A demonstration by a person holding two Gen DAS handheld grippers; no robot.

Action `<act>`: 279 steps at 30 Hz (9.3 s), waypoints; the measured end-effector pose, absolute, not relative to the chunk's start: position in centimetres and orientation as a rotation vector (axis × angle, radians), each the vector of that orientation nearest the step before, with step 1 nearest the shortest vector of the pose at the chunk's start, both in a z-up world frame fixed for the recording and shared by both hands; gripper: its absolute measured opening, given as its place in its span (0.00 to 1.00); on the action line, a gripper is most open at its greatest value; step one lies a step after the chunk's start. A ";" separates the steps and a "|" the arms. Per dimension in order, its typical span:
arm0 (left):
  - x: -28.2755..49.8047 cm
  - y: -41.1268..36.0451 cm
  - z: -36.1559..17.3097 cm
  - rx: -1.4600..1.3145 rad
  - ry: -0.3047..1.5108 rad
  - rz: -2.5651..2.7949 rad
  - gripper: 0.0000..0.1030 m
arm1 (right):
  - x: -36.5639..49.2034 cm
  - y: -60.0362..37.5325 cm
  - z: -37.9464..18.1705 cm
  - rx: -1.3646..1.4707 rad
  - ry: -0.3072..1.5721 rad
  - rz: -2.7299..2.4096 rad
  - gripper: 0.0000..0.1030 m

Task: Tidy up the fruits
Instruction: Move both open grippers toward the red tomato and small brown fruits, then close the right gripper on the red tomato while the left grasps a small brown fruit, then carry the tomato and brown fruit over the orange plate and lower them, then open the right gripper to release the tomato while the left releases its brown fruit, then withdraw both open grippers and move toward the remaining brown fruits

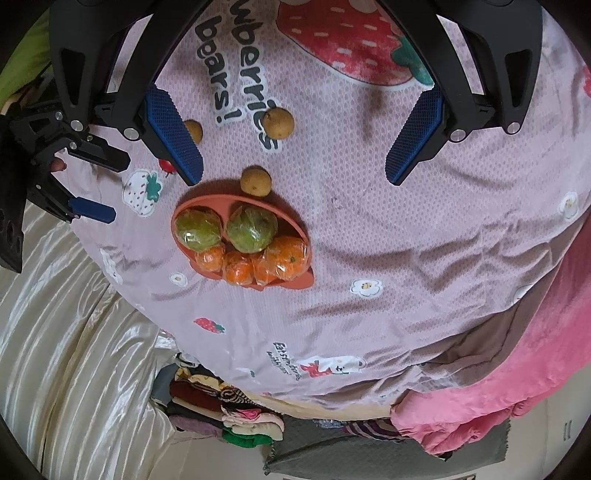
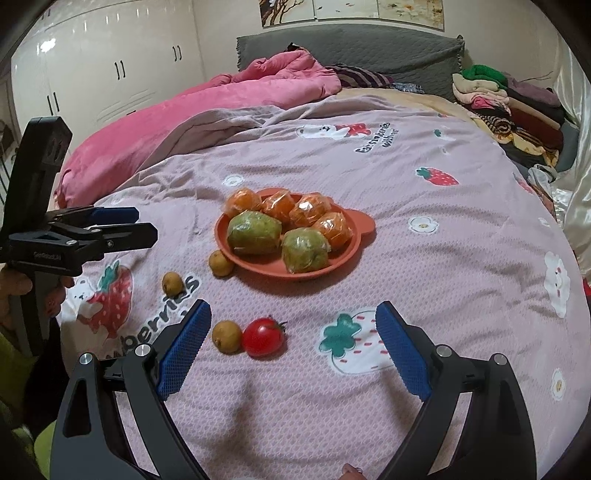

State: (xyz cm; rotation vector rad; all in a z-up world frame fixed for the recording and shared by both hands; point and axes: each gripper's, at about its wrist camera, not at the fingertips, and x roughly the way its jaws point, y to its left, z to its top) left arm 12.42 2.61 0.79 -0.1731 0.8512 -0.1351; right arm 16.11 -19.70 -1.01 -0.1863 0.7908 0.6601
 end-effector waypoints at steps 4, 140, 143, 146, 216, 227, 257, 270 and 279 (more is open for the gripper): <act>12.0 2.2 0.6 -0.162 0.857 -0.143 0.90 | 15.8 -19.8 -1.3 -0.193 0.801 0.659 0.87; 19.6 -6.1 -0.7 -0.002 0.961 -0.301 0.16 | 25.7 -19.0 -0.2 -0.151 0.743 0.762 0.31; 19.7 -6.0 -0.8 -0.012 0.964 -0.308 0.16 | 25.8 -18.5 -0.3 -0.158 0.743 0.769 0.31; 19.9 -5.9 -0.9 -0.015 0.967 -0.307 0.16 | 26.0 -18.1 -0.4 -0.161 0.744 0.777 0.31; 18.9 -5.4 0.0 -0.033 0.913 -0.300 0.37 | 26.6 -19.8 0.9 -0.062 0.780 0.757 0.58; 18.2 -4.4 0.9 -0.035 0.890 -0.261 0.49 | 25.4 -20.0 2.2 -0.068 0.753 0.728 0.75; 14.9 -1.3 1.8 -0.086 0.840 -0.162 0.90 | 20.1 -20.2 3.2 -0.106 0.695 0.675 0.93; 12.7 0.3 1.3 -0.116 0.852 -0.119 0.90 | 17.2 -19.3 1.9 -0.152 0.722 0.673 0.93; 11.2 0.7 1.1 -0.123 0.864 -0.110 0.90 | 16.1 -19.0 0.6 -0.163 0.755 0.672 0.93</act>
